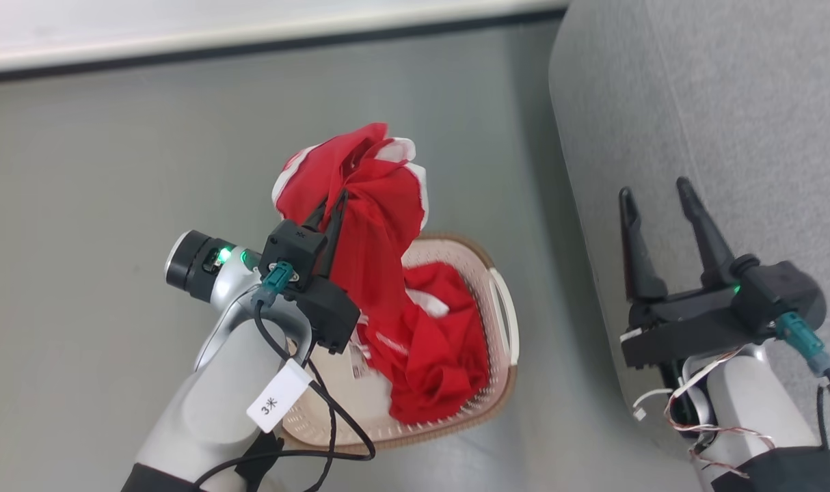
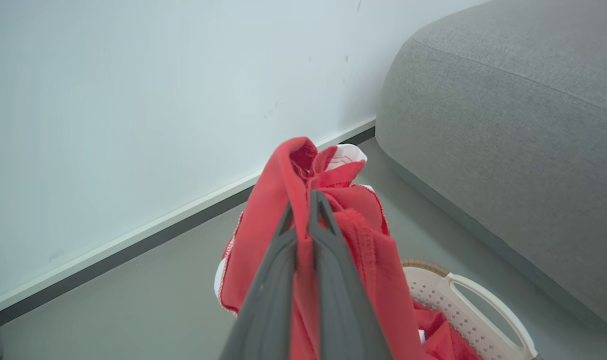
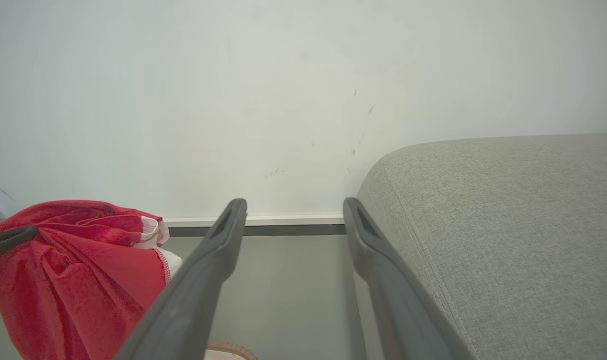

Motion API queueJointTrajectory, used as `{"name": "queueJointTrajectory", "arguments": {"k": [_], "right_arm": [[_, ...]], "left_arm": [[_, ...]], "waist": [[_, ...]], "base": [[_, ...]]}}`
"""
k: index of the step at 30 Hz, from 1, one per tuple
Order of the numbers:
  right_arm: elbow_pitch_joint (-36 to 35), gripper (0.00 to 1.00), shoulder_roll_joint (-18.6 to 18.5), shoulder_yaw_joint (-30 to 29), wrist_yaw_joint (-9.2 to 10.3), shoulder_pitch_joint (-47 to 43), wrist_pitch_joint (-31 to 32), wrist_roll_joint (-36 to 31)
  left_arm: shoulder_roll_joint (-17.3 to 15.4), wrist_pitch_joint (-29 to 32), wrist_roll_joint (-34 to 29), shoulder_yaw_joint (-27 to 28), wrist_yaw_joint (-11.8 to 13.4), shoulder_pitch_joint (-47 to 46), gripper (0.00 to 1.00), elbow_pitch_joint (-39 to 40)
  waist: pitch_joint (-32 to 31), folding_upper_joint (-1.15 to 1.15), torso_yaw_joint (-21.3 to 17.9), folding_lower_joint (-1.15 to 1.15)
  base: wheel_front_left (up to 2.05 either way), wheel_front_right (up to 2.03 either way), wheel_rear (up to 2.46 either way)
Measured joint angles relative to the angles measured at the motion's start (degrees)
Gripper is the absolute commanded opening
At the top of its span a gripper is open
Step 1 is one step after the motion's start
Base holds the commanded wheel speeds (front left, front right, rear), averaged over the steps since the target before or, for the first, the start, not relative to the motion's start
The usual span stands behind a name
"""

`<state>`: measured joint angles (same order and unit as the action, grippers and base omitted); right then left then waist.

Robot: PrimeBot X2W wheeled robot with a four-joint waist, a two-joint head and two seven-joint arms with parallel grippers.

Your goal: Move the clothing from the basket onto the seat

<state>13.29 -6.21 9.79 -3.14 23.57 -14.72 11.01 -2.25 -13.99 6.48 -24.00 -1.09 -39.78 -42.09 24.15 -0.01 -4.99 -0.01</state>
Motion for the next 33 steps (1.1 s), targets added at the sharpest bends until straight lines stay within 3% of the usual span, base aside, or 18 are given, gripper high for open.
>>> {"name": "queueJointTrajectory", "arguments": {"k": [12, 33], "right_arm": [[4.80, 1.00, 0.86, 2.16, -1.30, -3.14, 0.01, 0.00], [12.26, 1.00, 1.83, 8.64, -3.26, -8.06, 0.01, -0.01]], "left_arm": [[0.07, -0.24, 4.05, -0.36, -1.96, 0.89, 0.00, 3.52], [0.04, 2.27, 10.83, -3.69, -2.96, 5.35, 0.00, 6.09]], "waist": [[-9.20, 0.00, 1.80, 0.00], [-25.14, 0.00, 2.42, 0.00]], "base": [[0.00, 0.00, 0.00], [0.00, 0.00, 0.00]]}}
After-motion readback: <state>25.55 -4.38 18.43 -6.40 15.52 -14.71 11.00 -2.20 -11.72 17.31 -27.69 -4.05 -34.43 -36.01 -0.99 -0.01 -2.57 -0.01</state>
